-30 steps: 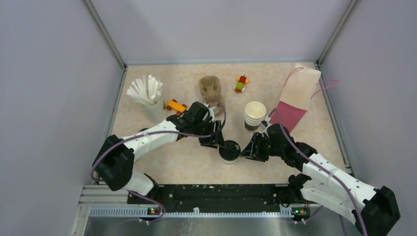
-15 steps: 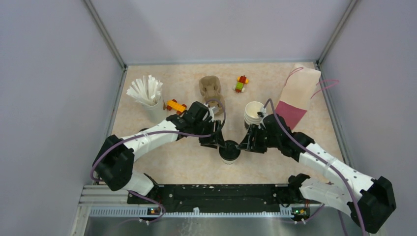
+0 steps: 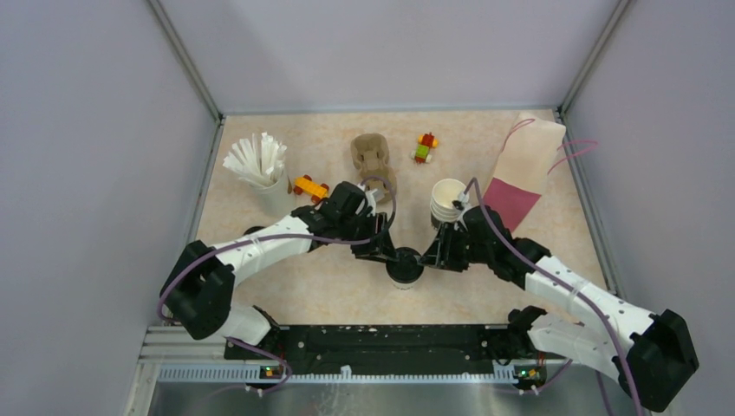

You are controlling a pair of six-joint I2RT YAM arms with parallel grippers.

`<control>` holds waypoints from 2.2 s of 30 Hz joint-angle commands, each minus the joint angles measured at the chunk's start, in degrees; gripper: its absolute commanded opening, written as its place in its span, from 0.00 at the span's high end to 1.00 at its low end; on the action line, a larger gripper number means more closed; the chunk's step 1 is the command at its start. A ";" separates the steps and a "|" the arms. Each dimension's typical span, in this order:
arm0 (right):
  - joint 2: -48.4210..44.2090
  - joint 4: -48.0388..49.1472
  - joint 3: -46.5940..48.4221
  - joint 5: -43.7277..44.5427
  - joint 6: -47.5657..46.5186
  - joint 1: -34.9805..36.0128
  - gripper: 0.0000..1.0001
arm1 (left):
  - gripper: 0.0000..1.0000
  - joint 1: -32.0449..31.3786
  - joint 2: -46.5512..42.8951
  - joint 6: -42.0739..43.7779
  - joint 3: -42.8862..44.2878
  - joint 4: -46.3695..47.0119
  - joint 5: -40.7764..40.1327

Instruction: Pack the takeout coffee

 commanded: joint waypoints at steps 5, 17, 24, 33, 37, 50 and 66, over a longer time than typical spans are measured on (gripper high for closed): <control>3.44 -9.28 9.99 3.79 -5.36 -0.27 0.58 | 0.40 -0.12 -0.58 1.24 6.17 -5.26 -3.28; 6.62 -23.04 32.61 7.97 -16.93 -0.27 0.26 | 0.03 -0.12 -3.51 6.24 23.86 -19.09 -10.84; 9.38 -26.03 43.40 13.45 -26.59 -0.27 0.05 | 0.01 -0.15 -11.62 5.76 26.45 -27.35 -27.28; 7.49 -20.97 41.35 15.49 -31.93 -0.27 0.04 | 0.01 1.50 -15.01 -0.74 24.23 -37.13 -40.15; 4.58 -18.34 36.68 14.36 -33.41 -0.28 0.01 | 0.01 3.77 -14.42 -1.09 20.23 -38.46 -46.03; 8.67 -19.47 32.32 4.43 -40.38 5.39 0.04 | 0.01 10.54 -20.01 0.75 11.38 -24.02 -29.03; 15.76 -18.27 27.31 16.21 -35.57 18.11 0.01 | 0.01 10.56 -26.99 11.19 7.98 -23.28 -30.21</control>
